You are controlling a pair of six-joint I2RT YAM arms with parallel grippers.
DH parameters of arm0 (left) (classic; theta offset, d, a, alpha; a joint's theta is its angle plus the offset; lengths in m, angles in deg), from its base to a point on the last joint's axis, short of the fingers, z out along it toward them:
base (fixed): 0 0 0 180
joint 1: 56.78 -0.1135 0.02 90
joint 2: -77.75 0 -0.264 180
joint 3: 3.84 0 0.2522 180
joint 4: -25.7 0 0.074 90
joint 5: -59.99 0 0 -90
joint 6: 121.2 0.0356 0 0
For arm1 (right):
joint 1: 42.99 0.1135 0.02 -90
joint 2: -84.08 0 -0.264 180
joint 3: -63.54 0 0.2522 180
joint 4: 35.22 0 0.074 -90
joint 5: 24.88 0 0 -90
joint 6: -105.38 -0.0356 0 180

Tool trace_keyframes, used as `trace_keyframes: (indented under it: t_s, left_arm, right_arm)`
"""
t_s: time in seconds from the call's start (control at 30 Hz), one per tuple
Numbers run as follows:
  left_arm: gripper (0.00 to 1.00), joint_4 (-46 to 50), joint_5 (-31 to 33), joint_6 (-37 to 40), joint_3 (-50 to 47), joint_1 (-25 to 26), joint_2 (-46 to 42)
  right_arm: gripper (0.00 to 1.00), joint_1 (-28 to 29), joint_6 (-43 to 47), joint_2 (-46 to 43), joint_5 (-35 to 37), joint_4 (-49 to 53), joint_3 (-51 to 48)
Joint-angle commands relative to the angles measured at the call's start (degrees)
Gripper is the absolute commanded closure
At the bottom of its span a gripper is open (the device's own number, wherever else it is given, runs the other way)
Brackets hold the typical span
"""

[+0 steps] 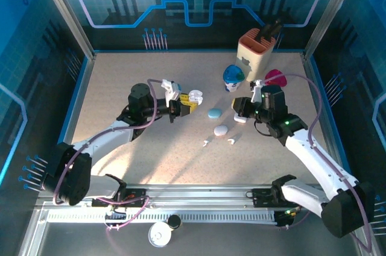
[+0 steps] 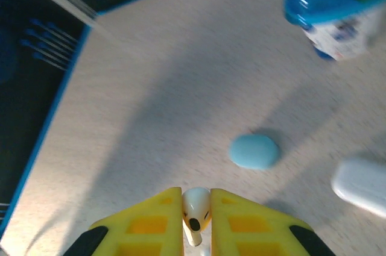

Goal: Insert the wireless bluetooth earbuds into the charging case

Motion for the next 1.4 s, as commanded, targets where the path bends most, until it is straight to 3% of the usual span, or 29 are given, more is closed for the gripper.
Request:
trace_keyframes:
  t_s: [0.0,0.47,1.37]
  left_arm:
    - [0.96,0.0,1.0,-1.3,2.5,1.1,1.0]
    - [0.96,-2.2,1.6,-4.9,2.9,1.6,2.2]
    - [0.96,-4.5,1.4,-8.8,3.6,1.6,1.3]
  right_arm:
    - [0.86,3.4,2.3,-0.3,-2.5,-7.1,4.4]
    - [0.86,13.9,4.2,6.8,-4.0,-15.5,12.6]
    - [0.88,14.5,5.0,9.5,-3.2,-14.8,9.6]
